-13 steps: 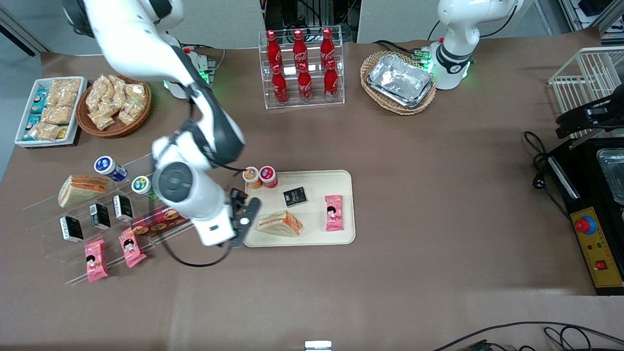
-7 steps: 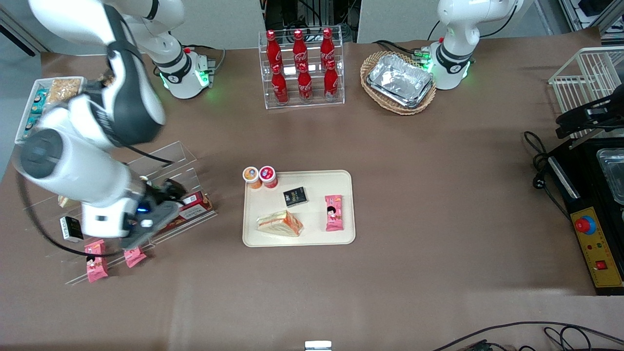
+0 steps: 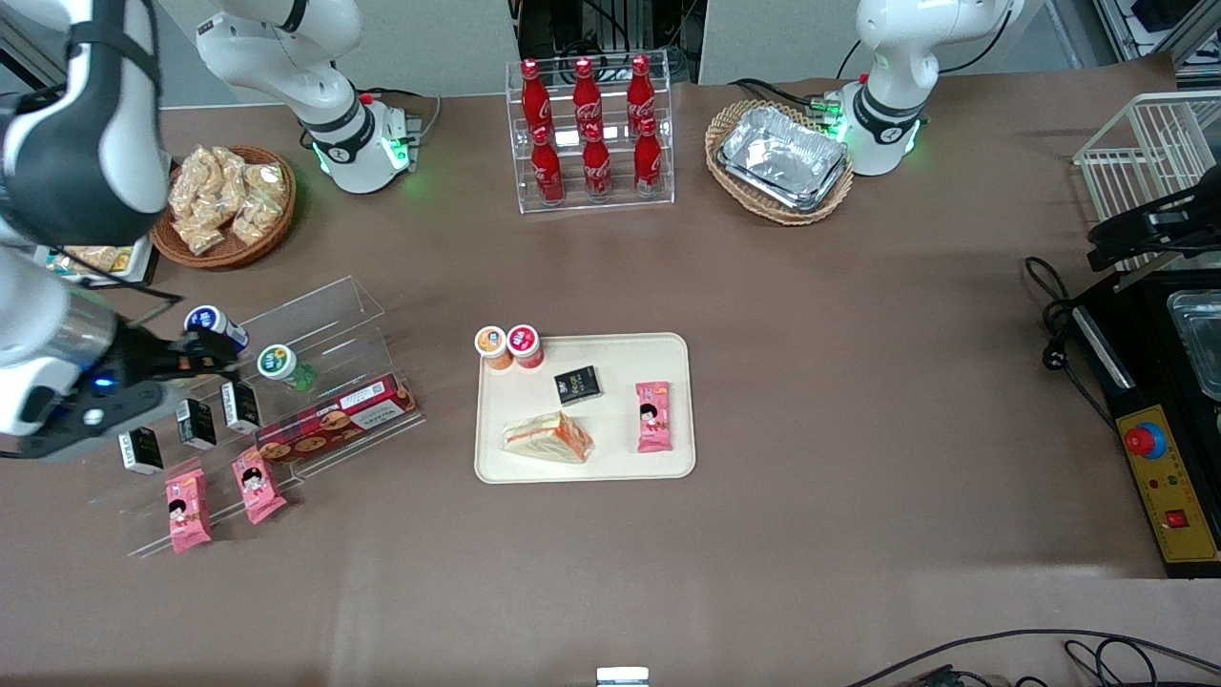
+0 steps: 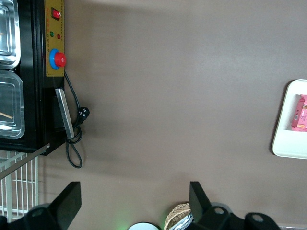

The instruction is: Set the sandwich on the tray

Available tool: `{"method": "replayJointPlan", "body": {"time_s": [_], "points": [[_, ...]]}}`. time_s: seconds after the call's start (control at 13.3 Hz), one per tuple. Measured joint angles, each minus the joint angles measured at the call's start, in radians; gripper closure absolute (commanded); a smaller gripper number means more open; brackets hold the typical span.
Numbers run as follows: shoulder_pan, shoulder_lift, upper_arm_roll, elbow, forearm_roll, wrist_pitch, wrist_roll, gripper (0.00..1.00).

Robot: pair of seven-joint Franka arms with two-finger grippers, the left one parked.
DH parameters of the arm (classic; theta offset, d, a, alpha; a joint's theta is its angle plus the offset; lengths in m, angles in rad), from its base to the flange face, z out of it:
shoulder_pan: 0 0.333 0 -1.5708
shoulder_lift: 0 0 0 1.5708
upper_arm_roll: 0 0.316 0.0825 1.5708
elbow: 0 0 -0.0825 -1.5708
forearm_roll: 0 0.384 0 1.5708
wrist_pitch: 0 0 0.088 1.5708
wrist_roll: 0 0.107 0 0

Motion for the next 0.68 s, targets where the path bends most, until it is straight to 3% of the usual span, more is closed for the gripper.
{"method": "replayJointPlan", "body": {"time_s": [0.68], "points": [[-0.002,-0.005,-0.059,0.000,0.003,-0.009,0.006,0.00]]}}
